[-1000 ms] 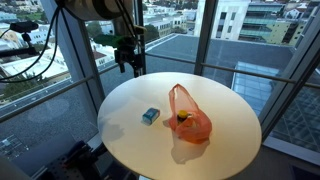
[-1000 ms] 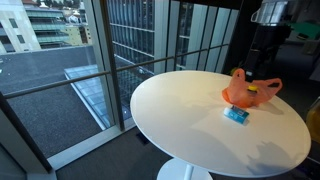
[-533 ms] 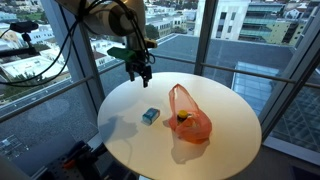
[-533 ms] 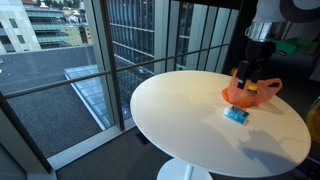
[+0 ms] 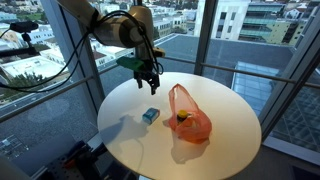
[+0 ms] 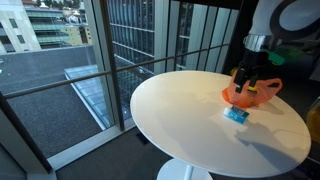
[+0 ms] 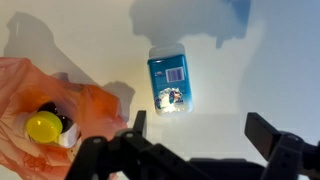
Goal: Pick up the mentos container from the table and put it in the orange plastic bag
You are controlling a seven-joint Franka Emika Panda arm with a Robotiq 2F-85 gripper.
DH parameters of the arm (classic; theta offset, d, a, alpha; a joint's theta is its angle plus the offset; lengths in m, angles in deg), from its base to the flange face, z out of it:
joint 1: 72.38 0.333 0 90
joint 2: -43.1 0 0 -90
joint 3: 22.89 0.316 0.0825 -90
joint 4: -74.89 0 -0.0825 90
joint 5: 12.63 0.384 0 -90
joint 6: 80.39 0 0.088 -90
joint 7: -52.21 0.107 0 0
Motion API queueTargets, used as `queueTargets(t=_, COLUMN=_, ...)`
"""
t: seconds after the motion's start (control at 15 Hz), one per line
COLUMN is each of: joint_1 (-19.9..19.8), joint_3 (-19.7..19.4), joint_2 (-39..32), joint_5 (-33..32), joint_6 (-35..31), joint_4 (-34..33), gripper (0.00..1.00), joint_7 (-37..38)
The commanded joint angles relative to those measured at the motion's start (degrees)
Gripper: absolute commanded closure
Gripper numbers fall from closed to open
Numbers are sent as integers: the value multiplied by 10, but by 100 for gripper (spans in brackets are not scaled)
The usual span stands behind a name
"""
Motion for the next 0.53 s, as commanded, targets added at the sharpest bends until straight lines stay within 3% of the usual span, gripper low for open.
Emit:
queueTargets(t=0.0, joint_1=0, joint_3=0, joint_2=0, joint_5=0, joint_6=2, joint_4=-3, gripper=0, joint_7=0)
queueTargets(t=0.47, joint_1=-2, joint_3=-3, joint_2=-12, joint_5=-2, joint_6=0, joint_4=-10, gripper=0, joint_7=5)
